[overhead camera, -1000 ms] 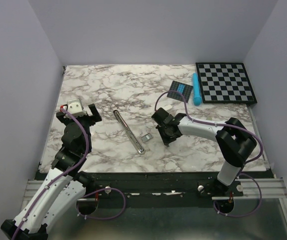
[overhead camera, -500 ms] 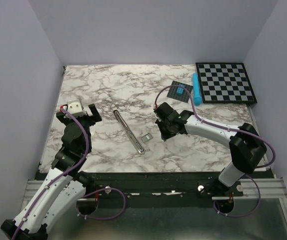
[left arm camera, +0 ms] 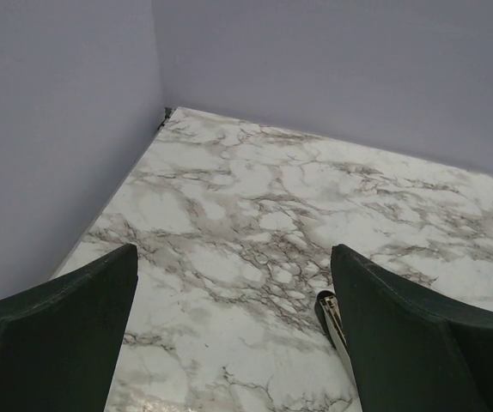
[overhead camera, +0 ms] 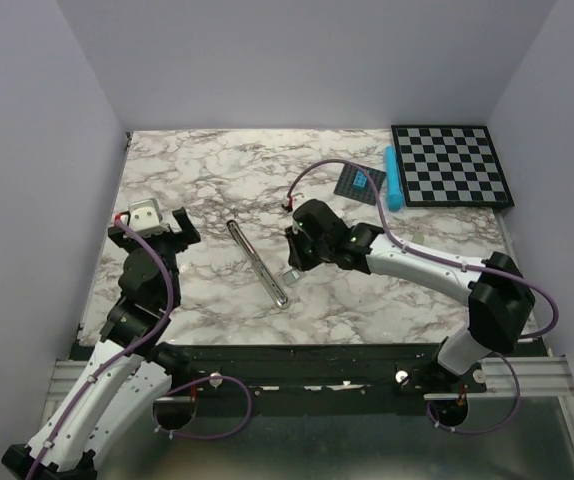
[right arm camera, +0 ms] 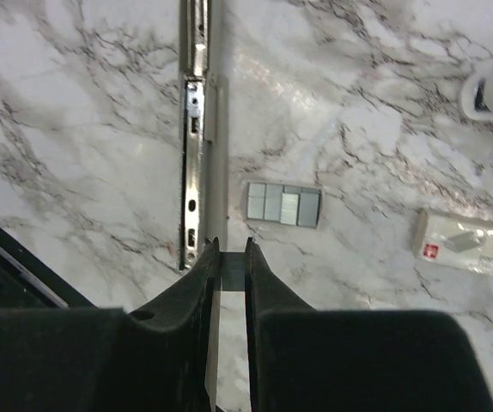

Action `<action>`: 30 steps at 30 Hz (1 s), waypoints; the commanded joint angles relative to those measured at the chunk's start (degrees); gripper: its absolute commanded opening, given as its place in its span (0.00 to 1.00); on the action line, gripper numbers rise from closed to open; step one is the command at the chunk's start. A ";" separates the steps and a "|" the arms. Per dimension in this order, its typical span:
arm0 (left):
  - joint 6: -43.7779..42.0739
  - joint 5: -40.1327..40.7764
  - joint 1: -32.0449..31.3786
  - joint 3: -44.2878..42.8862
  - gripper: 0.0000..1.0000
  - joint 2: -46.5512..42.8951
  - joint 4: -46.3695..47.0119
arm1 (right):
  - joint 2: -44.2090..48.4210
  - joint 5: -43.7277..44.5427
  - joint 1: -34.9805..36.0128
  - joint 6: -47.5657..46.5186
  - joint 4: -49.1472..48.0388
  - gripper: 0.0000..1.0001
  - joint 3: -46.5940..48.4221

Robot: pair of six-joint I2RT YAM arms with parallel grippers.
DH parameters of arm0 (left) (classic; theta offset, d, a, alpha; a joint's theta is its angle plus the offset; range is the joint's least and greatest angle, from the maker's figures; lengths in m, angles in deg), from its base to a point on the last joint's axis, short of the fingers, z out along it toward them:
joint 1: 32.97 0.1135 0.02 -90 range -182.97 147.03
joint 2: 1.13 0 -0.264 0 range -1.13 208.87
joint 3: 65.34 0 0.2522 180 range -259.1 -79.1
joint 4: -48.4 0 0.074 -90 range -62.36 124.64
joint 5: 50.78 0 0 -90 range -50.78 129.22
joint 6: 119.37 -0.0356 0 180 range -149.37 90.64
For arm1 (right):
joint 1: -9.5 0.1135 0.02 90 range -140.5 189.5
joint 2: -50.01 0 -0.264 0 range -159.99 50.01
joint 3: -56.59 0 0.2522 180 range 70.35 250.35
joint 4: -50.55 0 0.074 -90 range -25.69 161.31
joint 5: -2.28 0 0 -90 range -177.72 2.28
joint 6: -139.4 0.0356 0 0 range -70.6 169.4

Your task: Load the staples into the stapler

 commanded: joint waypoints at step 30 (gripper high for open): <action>0.31 0.27 2.11 0.70 0.99 -1.26 0.61 | -14.25 8.71 8.88 0.46 -15.49 0.16 0.68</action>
